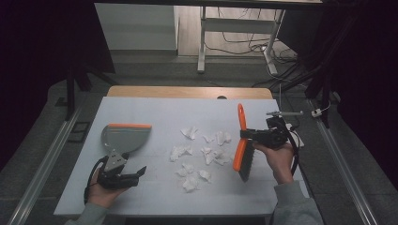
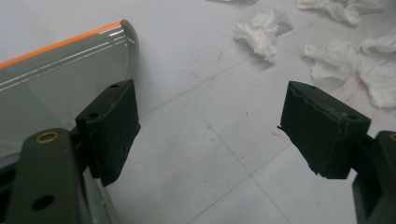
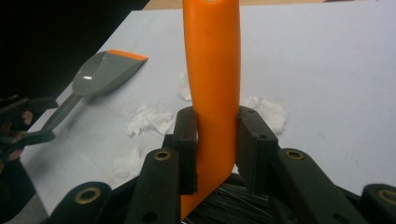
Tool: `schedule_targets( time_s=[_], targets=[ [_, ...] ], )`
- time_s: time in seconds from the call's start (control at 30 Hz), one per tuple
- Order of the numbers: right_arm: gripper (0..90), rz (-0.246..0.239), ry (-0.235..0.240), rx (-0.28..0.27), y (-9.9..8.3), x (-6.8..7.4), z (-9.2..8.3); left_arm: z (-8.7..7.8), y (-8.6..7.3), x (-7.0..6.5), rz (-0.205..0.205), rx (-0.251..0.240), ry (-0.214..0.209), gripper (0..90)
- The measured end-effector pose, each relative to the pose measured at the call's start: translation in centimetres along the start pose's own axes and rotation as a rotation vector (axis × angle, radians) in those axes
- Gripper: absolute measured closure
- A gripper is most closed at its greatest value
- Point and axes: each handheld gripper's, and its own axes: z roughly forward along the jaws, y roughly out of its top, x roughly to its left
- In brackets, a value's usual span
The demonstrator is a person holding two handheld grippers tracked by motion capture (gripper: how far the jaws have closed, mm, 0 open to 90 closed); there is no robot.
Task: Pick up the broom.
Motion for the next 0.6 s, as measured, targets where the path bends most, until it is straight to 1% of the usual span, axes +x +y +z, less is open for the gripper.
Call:
schedule_targets(
  time_s=[0.1, 0.2, 0.33, 0.4, 0.47, 0.53, 0.57, 0.6],
  targets=[
    [71.2, 0.002, 0.005, -0.021, 0.1, 0.7, 0.5, -0.1, 0.4, -0.4, 0.009, -0.011, -0.011, 20.4],
    [71.2, -0.004, -0.011, -0.063, 0.1, 1.6, 0.8, 0.0, 0.9, -0.6, 0.008, -0.012, -0.026, 20.4],
    [71.1, 0.007, 0.005, -0.099, 0.3, 2.6, 1.4, 0.3, 1.5, -0.9, 0.005, -0.014, -0.035, 20.4],
    [71.1, 0.004, 0.002, -0.111, 0.3, 3.1, 1.8, 0.3, 1.9, -1.2, 0.007, -0.026, -0.044, 20.4],
    [71.1, 0.004, -0.003, -0.111, 0.4, 3.6, 2.2, 0.4, 2.4, -1.7, 0.01, -0.038, -0.064, 20.4],
    [71.2, 0.007, 0.0, -0.118, 0.4, 4.0, 2.7, 0.6, 2.9, -2.4, 0.023, -0.044, -0.084, 20.5],
    [71.2, 0.009, 0.003, -0.127, 0.4, 4.4, 3.2, 0.8, 3.1, -2.7, 0.029, -0.045, -0.094, 20.5],
    [71.2, 0.009, 0.003, -0.127, 0.4, 4.4, 3.2, 0.9, 3.3, -2.9, 0.033, -0.044, -0.101, 20.5]
  ],
)
